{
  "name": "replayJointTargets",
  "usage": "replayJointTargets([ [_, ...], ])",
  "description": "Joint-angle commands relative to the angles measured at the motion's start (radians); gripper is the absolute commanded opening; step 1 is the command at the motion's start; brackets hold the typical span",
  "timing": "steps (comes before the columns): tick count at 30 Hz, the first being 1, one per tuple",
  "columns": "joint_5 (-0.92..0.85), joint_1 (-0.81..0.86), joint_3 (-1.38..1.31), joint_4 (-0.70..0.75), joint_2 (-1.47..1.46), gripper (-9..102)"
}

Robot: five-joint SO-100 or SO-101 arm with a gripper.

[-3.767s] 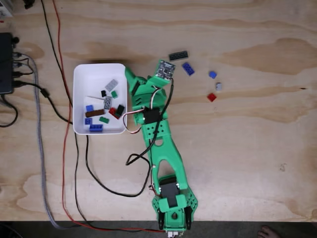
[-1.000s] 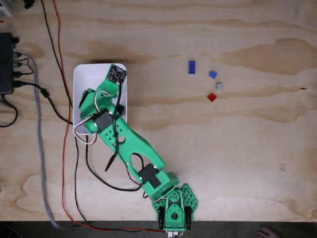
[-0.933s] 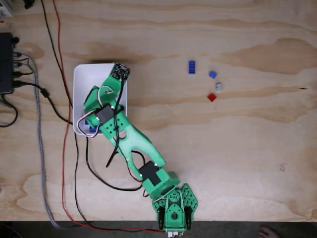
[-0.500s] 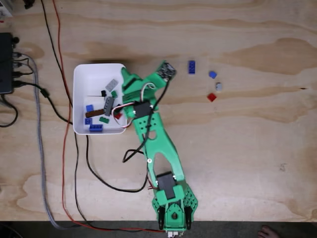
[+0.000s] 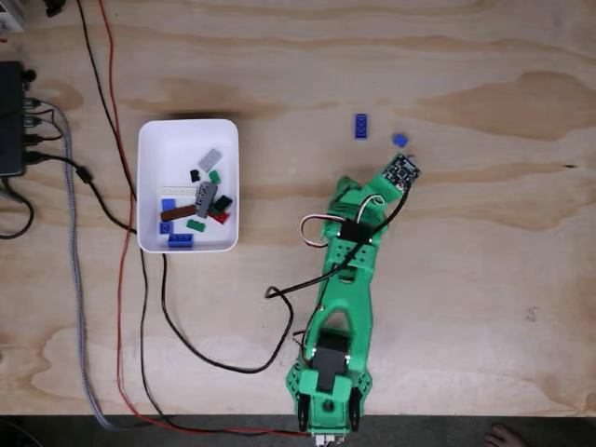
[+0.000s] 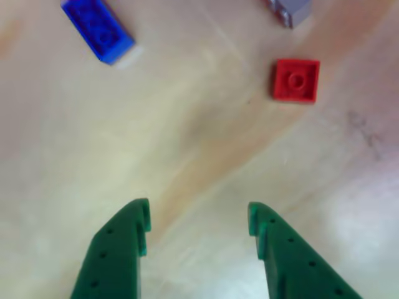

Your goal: Put all lego bricks in the bin.

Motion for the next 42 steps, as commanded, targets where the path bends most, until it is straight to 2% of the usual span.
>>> replayJointTargets([
  [1,-0.201,0.080,0.020,-0.193,-0.086,17],
  [3,-0.255,0.124,0.061,-0.307,-0.100,17],
  [6,-0.305,0.176,0.066,-0.383,-0.135,17],
  [11,-0.377,0.221,0.091,-0.597,-0.236,16],
  [19,-0.383,0.206,0.097,-0.641,-0.268,14],
  [25,-0.328,0.170,0.097,-0.571,-0.170,3],
  [28,-0.135,0.107,0.078,-0.391,0.060,0],
  [31,0.057,-0.040,0.044,-0.087,0.399,0],
  [34,0.238,-0.262,-0.156,0.287,0.546,0],
  [36,0.328,-0.439,-0.333,0.482,0.522,0],
  [38,0.408,-0.571,-0.525,0.618,0.411,0],
  [42,0.480,-0.698,-0.707,0.715,0.137,0],
])
